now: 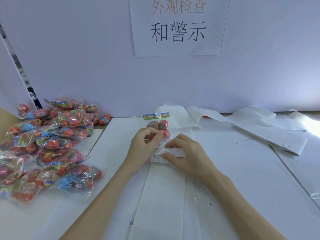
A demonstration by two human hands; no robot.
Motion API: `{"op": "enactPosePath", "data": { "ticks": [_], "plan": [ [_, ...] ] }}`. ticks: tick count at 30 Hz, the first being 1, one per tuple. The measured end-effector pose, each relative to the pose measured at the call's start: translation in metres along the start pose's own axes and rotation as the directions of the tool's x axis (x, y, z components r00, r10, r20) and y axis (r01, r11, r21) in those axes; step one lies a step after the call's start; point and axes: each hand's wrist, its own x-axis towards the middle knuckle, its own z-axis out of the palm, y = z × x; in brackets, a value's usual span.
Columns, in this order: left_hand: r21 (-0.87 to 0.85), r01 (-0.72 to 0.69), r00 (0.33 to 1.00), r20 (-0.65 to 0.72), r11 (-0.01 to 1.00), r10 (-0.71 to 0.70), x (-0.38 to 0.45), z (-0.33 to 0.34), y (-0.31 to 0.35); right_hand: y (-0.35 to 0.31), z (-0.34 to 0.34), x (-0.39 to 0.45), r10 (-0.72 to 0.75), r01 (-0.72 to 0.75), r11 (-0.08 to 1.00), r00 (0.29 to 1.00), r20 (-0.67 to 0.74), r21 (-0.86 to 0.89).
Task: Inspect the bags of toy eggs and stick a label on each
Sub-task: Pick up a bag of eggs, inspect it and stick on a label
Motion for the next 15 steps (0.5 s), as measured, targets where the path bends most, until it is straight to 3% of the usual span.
{"op": "enactPosePath", "data": {
  "ticks": [7, 15],
  "plan": [
    [-0.052, -0.067, 0.989, 0.131, 0.996, 0.073, -0.005, -0.002, 0.009, 0.007, -0.012, 0.001, -0.006, 0.008, 1.0, 0.984, -0.178, 0.011],
    [-0.043, -0.052, 0.995, 0.078, 0.998, 0.056, -0.003, -0.003, 0.007, 0.001, -0.011, 0.0, -0.089, 0.076, 0.995, 0.967, -0.238, -0.065]
  ]
}}
